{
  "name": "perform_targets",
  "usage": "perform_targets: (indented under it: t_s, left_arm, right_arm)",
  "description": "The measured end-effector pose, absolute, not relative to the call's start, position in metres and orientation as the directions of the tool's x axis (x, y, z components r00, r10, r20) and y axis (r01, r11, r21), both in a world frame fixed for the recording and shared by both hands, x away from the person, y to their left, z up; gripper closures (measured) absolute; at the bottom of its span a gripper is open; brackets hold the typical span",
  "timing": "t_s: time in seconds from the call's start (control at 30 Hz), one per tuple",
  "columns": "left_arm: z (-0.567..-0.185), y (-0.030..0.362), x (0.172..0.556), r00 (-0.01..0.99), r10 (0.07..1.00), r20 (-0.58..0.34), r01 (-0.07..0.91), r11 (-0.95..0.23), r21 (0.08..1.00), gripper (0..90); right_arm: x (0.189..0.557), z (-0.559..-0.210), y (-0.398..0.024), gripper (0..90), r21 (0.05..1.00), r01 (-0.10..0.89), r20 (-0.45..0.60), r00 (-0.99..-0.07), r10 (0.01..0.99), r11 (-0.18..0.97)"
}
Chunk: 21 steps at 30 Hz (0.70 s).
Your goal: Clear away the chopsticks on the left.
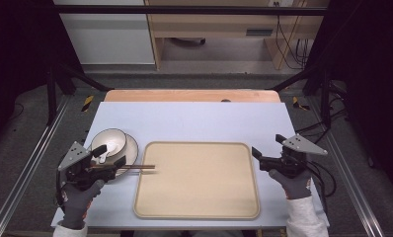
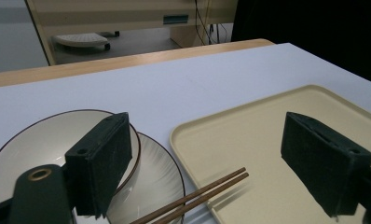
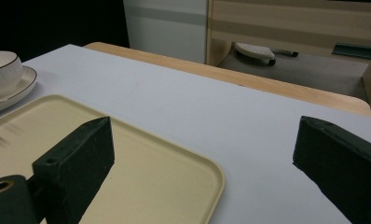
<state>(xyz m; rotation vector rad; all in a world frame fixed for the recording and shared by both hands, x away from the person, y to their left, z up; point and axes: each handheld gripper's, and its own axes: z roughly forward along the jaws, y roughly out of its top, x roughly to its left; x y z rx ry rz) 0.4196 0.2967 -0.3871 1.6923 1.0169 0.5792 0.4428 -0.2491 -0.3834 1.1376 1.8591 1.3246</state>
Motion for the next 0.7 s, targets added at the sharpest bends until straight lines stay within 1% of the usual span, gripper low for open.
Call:
perform_targets:
  t_s: [0.7]
  left_arm:
    - [-0.399, 0.323, 0.400, 0.535, 0.840, -0.089, 0.379, -0.145, 0.914, 12.1]
  right_arm:
    - [0.440, -0.383, -0.244, 5.4, 0.936, 0.316, 0.017, -0.479, 0.877, 0.154]
